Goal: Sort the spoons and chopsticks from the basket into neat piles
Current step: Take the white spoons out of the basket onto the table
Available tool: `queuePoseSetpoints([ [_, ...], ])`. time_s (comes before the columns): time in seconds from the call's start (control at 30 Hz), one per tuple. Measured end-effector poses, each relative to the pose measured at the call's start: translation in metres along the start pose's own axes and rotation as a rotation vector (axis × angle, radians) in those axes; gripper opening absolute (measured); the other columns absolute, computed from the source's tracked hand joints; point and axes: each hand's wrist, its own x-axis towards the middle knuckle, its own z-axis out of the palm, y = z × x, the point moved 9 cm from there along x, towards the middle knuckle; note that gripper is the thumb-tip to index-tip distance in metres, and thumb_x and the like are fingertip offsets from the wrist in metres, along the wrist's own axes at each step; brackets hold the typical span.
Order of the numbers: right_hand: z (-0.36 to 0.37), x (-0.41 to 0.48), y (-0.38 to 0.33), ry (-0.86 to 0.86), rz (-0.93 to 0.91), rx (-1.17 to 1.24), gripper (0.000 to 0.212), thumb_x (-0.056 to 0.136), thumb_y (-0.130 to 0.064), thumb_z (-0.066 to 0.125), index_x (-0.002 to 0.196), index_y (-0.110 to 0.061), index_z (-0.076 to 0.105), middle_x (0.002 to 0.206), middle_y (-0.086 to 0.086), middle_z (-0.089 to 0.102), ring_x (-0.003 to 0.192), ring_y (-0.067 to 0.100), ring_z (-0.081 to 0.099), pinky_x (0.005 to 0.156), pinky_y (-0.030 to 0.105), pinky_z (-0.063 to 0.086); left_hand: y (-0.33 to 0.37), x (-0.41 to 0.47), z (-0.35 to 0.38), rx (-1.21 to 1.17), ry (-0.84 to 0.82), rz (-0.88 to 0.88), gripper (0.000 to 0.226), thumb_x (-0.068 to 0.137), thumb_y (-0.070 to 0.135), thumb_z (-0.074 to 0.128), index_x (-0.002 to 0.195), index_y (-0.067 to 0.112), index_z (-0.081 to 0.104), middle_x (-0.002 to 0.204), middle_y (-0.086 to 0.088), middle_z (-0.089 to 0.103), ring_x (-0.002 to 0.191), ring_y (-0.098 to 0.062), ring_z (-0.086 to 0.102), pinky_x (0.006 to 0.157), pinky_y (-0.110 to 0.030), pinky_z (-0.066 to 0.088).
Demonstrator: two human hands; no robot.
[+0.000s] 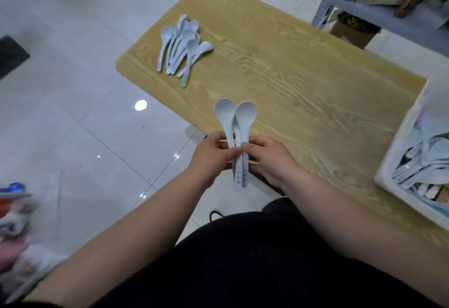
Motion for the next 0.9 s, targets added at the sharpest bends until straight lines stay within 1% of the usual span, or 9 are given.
queuePoseSetpoints([
  [0.1,0.009,0.019,-0.008,0.011,0.008,-0.005,0.009,0.097,-0.009,0.063,0.101,-0.006,0.071,0.096,0.015,0.077,0.089,0.032,0.076,0.083,0.042,0.059,0.007,0.017,-0.012,0.015,-0.029,-0.001,0.032,0.088,0.006,0.072,0.117,0.016,0.062,0.103,-0.015,0.073,0.088,-0.024,0.076,0.079,-0.044,0.062],
  [0.23,0.019,0.056,-0.019,0.0,0.032,0.023,0.011,0.096,-0.007,0.064,0.105,-0.004,0.07,0.099,0.015,0.077,0.09,0.032,0.075,0.087,0.042,0.059,0.021,0.047,-0.026,0.023,-0.019,-0.016,0.031,0.089,0.006,0.072,0.117,0.016,0.064,0.104,-0.017,0.072,0.088,-0.026,0.076,0.078,-0.043,0.063],
  [0.37,0.038,0.1,-0.031,-0.055,0.113,0.087,0.022,0.096,-0.004,0.064,0.118,-0.002,0.064,0.106,0.016,0.075,0.091,0.027,0.075,0.083,0.038,0.06,0.045,0.079,-0.046,0.1,0.021,-0.015,0.035,0.088,0.015,0.076,0.12,0.019,0.065,0.105,-0.013,0.071,0.088,-0.022,0.075,0.078,-0.041,0.063],
  [0.47,0.057,0.129,-0.04,-0.094,0.172,0.114,0.023,0.095,-0.002,0.064,0.118,-0.001,0.062,0.107,0.017,0.075,0.092,0.026,0.075,0.079,0.035,0.059,0.056,0.1,-0.066,0.11,0.04,-0.054,0.032,0.088,0.014,0.075,0.118,0.019,0.066,0.106,-0.014,0.07,0.089,-0.022,0.075,0.079,-0.042,0.063],
  [0.57,0.075,0.157,-0.051,-0.119,0.2,0.132,0.019,0.095,0.0,0.064,0.114,-0.002,0.063,0.102,0.015,0.076,0.092,0.026,0.075,0.079,0.036,0.059,0.064,0.124,-0.085,0.084,0.048,-0.08,0.028,0.09,0.009,0.071,0.116,0.019,0.066,0.107,-0.016,0.071,0.091,-0.025,0.075,0.081,-0.044,0.062],
  [0.67,0.09,0.184,-0.06,-0.081,0.22,0.122,0.018,0.094,0.001,0.064,0.111,-0.005,0.063,0.097,0.013,0.076,0.091,0.026,0.074,0.081,0.036,0.059,0.069,0.151,-0.106,0.085,0.054,-0.096,0.029,0.091,0.006,0.066,0.115,0.02,0.067,0.106,-0.013,0.072,0.093,-0.025,0.074,0.082,-0.045,0.062],
  [0.77,0.104,0.214,-0.068,0.0,0.228,0.105,0.018,0.094,0.001,0.063,0.111,-0.007,0.062,0.095,0.01,0.074,0.085,0.022,0.073,0.07,0.031,0.058,0.079,0.184,-0.139,0.13,0.08,-0.096,0.03,0.09,0.003,0.063,0.114,0.021,0.068,0.103,-0.01,0.068,0.094,-0.025,0.073,0.081,-0.045,0.062],
  [0.8,0.108,0.225,-0.071,0.036,0.224,0.089,0.018,0.095,0.0,0.064,0.111,-0.008,0.063,0.096,0.009,0.072,0.085,0.021,0.071,0.069,0.03,0.056,0.084,0.197,-0.154,0.164,0.091,-0.088,0.03,0.09,0.003,0.063,0.113,0.02,0.069,0.099,-0.008,0.067,0.094,-0.025,0.073,0.08,-0.043,0.062],
  [0.9,0.116,0.257,-0.081,0.153,0.21,0.076,0.015,0.094,-0.002,0.065,0.105,-0.012,0.065,0.099,0.008,0.071,0.091,0.021,0.07,0.074,0.031,0.057,0.099,0.245,-0.208,0.258,0.108,-0.076,0.021,0.09,0.004,0.064,0.107,0.015,0.07,0.092,-0.011,0.064,0.093,-0.029,0.071,0.077,-0.042,0.063],
])
